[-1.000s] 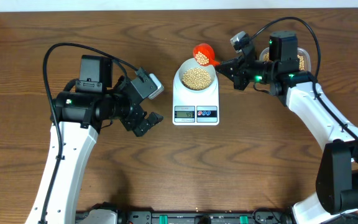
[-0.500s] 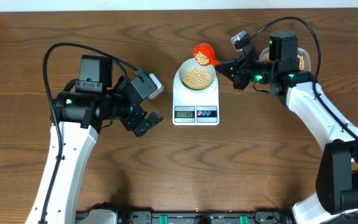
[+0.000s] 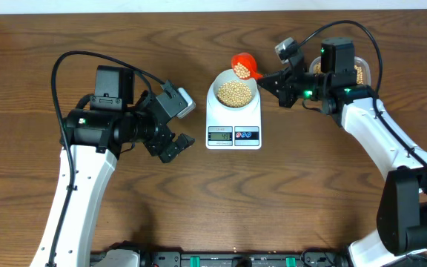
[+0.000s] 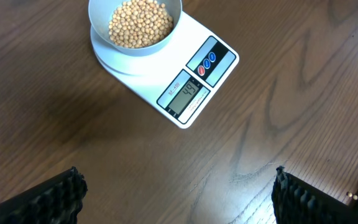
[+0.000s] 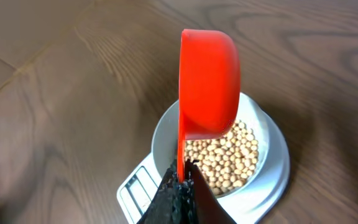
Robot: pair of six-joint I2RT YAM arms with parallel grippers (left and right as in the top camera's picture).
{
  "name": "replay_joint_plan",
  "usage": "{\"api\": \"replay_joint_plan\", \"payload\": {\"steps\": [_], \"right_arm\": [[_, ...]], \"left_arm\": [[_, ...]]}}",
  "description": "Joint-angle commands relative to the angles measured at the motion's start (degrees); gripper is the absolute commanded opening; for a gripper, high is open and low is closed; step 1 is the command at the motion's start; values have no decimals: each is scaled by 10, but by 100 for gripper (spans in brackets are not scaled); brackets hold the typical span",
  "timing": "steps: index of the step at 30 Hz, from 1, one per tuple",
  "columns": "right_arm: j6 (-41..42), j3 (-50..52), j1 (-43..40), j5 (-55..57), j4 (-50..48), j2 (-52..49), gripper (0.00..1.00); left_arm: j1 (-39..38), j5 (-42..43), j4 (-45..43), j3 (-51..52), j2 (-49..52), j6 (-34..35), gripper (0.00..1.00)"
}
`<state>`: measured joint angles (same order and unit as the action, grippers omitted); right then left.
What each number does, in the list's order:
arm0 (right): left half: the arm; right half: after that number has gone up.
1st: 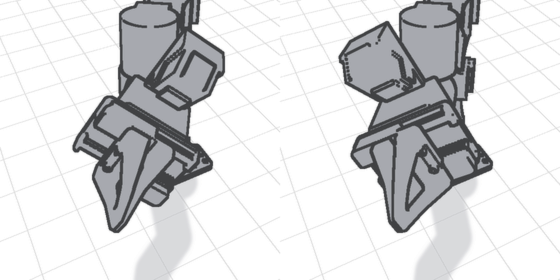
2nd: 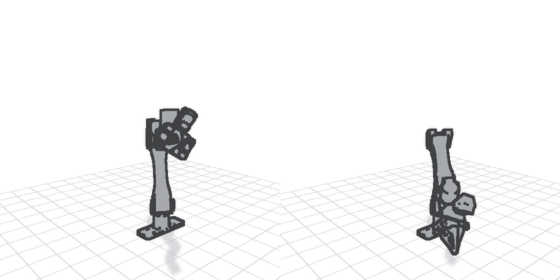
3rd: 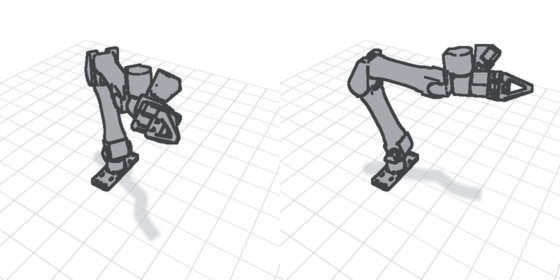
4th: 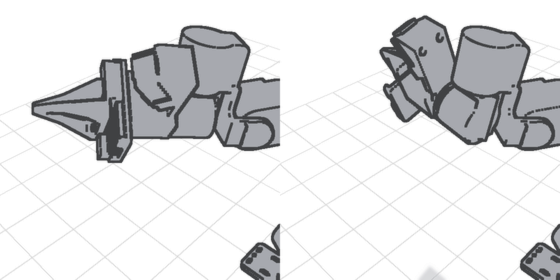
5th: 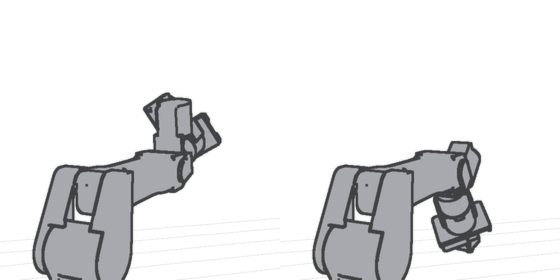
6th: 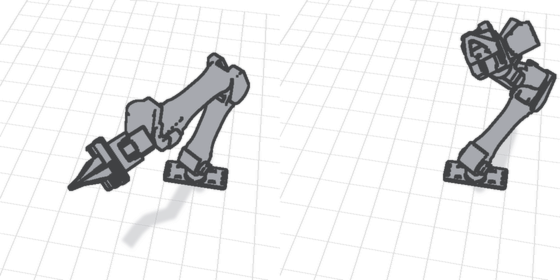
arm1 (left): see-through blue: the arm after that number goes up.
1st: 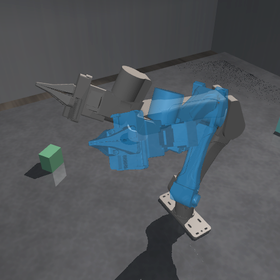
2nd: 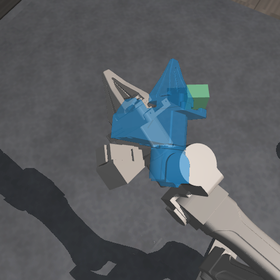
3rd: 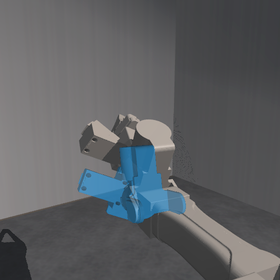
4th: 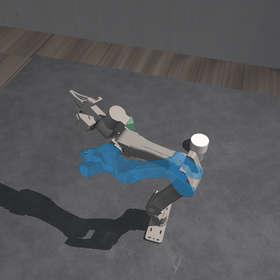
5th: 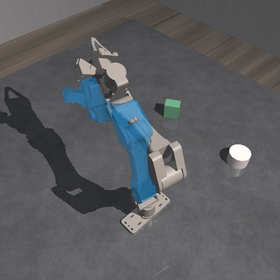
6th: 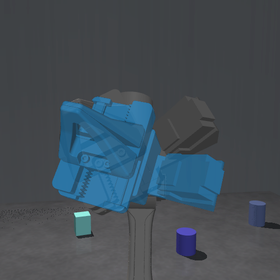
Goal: Scoop item into bowl and weigh 50g on scale
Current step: 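Hold the scoop tilted over the bowl to empty it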
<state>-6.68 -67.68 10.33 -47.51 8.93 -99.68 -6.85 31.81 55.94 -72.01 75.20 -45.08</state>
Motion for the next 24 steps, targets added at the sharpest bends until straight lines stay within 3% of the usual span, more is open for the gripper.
{"api": "replay_joint_plan", "payload": {"steps": [1,11,14,24], "right_arm": [[-30,2,3,-9,-7,2,1],[-8,2,-3,-33,-3,2,1],[-11,2,-1,7,1,-1,1],[-11,2,-4,-41,-18,-3,1]], "left_arm": [[2,5,2,-6,-7,-8,98],[2,5,2,-6,-7,-8,98],[2,5,2,-6,-7,-8,98],[2,5,2,-6,-7,-8,98]]}}
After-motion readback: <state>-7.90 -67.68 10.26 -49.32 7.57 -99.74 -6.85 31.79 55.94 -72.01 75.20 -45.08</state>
